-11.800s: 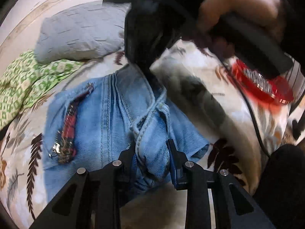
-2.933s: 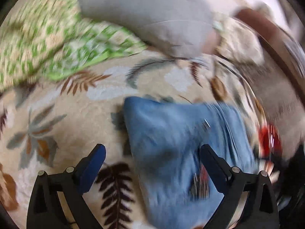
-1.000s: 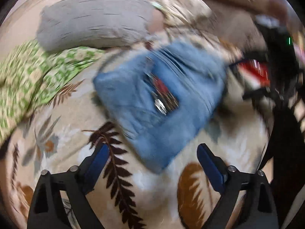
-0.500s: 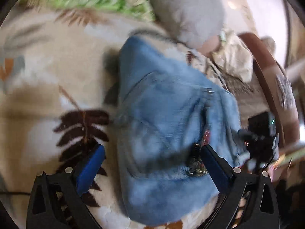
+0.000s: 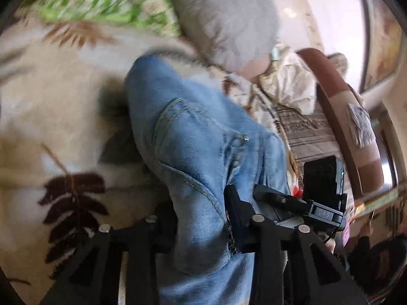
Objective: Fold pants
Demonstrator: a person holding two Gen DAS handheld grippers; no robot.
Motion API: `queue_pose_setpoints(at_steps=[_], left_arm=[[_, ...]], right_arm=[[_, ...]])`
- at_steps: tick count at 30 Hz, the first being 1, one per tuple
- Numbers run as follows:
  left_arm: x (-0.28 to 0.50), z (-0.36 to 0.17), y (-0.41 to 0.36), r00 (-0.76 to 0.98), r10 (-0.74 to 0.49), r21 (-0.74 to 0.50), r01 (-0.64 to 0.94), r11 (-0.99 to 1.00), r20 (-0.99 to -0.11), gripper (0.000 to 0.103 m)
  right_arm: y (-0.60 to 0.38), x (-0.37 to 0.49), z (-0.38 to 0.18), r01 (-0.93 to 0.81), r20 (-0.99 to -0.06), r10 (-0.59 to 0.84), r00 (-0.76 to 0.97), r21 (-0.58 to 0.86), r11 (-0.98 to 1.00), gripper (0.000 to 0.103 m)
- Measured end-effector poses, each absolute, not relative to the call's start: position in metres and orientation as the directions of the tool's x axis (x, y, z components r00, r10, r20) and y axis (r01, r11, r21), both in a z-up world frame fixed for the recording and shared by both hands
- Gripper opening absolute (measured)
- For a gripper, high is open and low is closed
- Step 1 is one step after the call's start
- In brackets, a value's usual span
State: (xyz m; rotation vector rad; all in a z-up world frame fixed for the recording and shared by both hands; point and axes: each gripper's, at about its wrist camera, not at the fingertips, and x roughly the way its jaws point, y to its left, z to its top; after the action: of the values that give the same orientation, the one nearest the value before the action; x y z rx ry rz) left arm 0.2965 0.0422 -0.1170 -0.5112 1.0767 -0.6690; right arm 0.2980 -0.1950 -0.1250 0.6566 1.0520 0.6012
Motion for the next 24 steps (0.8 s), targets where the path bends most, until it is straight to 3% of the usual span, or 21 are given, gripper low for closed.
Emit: queue_pose_setpoints(at_steps=[4,6,10,15,20,23,24], left_arm=[[0.304,-0.099,0.038,0.380,-0.733,-0.690,0.271,0.671,-0.564,0.035],[0.314,-0.105,0.028,0.369,-0.712,-0.674,0.252,0.695,-0.597,0.035],[0.326,-0.138,0.018,0.328,-0.663,-0.638,0.194,0.745,-0.673,0.039],[0.330,-0.146,0.022,0.318,-0.667,-0.657,0.156,0.737,-0.673,0.045],[0.325,-0.149,0.030,0.324,-0.662,-0.665,0.118,0.737,-0.676,0.060],[0.319,-0.144,0.038,0.331,-0.651,-0.659,0.106,0.745,-0.683,0.077],[0.319,-0.140,0.039,0.338,-0.634,-0.643,0.099,0.759,-0.696,0.086]], right_arm=[[-0.198,0.299,-0.095,-0.198,-0.533,0.707,0.464,0.716,0.670,0.039],[-0.201,0.308,-0.093,-0.184,-0.538,0.696,0.476,0.713,0.677,0.039],[-0.197,0.325,-0.127,-0.083,-0.660,0.635,0.402,0.664,0.743,0.039],[-0.202,0.332,-0.152,-0.026,-0.630,0.673,0.388,0.722,0.691,0.042],[-0.213,0.329,-0.156,-0.016,-0.620,0.680,0.391,0.734,0.679,0.051],[-0.223,0.327,-0.154,0.005,-0.604,0.699,0.384,0.758,0.653,0.070],[-0.238,0.323,-0.152,0.017,-0.608,0.691,0.391,0.756,0.655,0.082]])
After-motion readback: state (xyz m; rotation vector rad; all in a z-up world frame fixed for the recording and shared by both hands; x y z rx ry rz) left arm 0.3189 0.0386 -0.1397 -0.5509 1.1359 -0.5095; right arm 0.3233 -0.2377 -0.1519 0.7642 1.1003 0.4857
